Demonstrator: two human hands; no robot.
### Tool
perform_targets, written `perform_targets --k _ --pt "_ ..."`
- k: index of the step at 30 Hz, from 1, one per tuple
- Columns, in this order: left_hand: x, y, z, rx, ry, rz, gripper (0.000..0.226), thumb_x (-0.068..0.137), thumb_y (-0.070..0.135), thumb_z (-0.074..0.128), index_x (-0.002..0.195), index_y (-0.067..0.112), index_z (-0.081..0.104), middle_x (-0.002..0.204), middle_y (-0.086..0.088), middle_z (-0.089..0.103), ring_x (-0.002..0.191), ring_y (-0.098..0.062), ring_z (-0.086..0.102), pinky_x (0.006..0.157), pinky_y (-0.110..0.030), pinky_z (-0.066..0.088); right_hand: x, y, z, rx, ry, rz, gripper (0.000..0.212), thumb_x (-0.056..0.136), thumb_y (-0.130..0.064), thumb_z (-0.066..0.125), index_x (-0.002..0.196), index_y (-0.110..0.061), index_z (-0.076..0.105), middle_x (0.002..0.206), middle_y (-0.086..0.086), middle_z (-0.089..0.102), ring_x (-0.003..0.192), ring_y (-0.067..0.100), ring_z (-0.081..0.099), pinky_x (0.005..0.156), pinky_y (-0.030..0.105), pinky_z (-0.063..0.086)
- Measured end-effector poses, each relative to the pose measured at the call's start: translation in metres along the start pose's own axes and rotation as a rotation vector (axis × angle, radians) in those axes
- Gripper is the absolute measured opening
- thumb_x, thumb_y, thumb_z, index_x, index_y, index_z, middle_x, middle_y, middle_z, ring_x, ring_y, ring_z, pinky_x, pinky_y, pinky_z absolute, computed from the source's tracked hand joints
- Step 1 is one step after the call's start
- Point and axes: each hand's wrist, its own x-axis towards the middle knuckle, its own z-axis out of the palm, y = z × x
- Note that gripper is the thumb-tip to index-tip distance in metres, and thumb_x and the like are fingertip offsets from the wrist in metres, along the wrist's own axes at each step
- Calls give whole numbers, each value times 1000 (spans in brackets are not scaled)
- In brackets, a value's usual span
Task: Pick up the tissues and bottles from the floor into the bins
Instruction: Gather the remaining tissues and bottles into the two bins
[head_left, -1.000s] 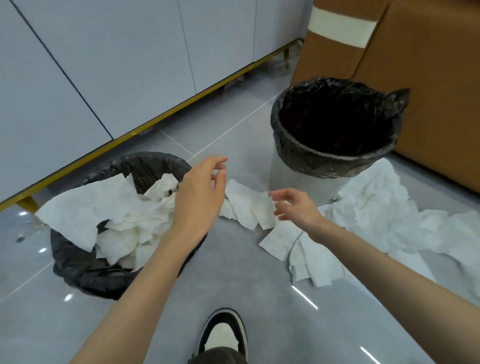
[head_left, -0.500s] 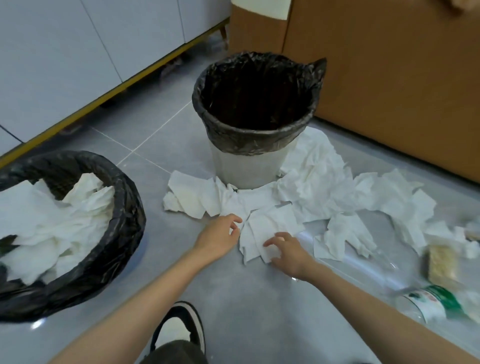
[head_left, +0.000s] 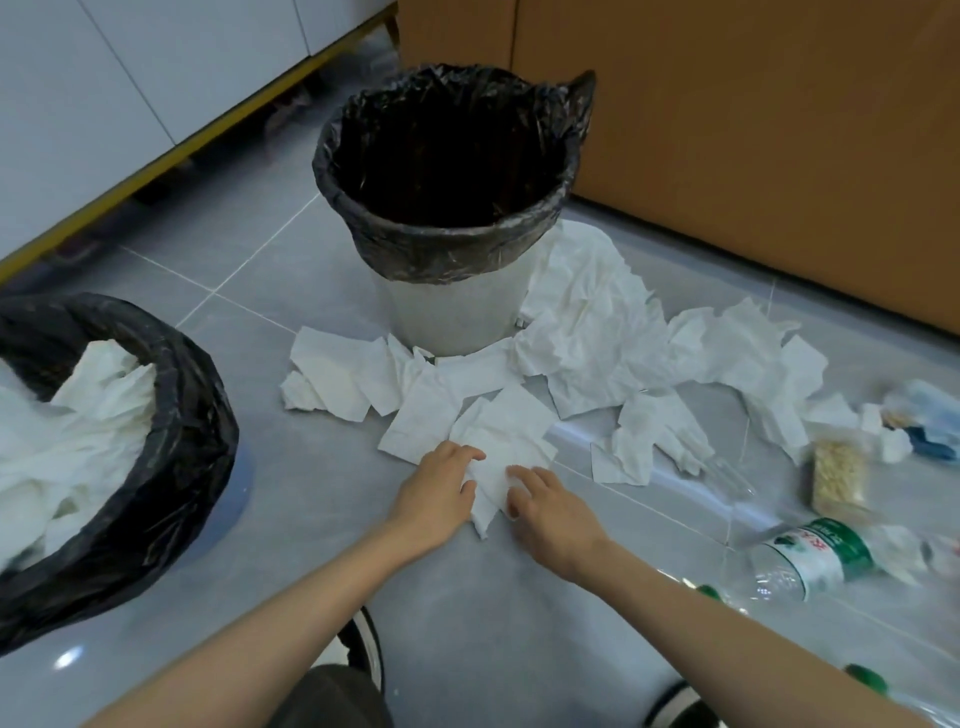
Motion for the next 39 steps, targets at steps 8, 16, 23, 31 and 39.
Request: perform_targets --k 8,16,23,31,39 --pt "0 0 17 44 -96 -4 42 95 21 46 137 24 40 140 4 40 126 -16 43 99 -35 41 8 0 -12 -162 45 34 27 87 0 47 113 -8 47 113 10 49 99 29 49 56 31 24" --pt "-4 -1 9 -85 13 73 61 92 22 53 146 29 26 145 6 35 130 -15 38 101 -36 40 9 14 -38 716 375 334 9 92 -20 54 89 -13 58 79 2 63 73 18 57 69 34 46" --pt "-7 12 -25 -321 116 297 85 80 22 72 144 45 21 143 27 34 130 12 28 103 -5 25 7 8 -78 1646 -1 340 6 88 -17 66 89 -14 61 85 10 61 71 20 55 65 26 48" --pt "-11 -1 -23 -384 126 154 58 76 21 75 124 47 55 100 7 58 78 -4 56 75 -19 50 7 10 -68 1836 -266 344 31 93 -17 57 119 0 60 118 16 65 105 26 62 91 32 50" --pt "-14 -21 -24 -230 240 68 19 81 15 70 93 28 76 82 0 60 75 -12 56 67 -20 43 12 1 -43 1201 -6 457 9 88 -15 64 96 -13 61 89 0 62 76 13 61 76 33 56"
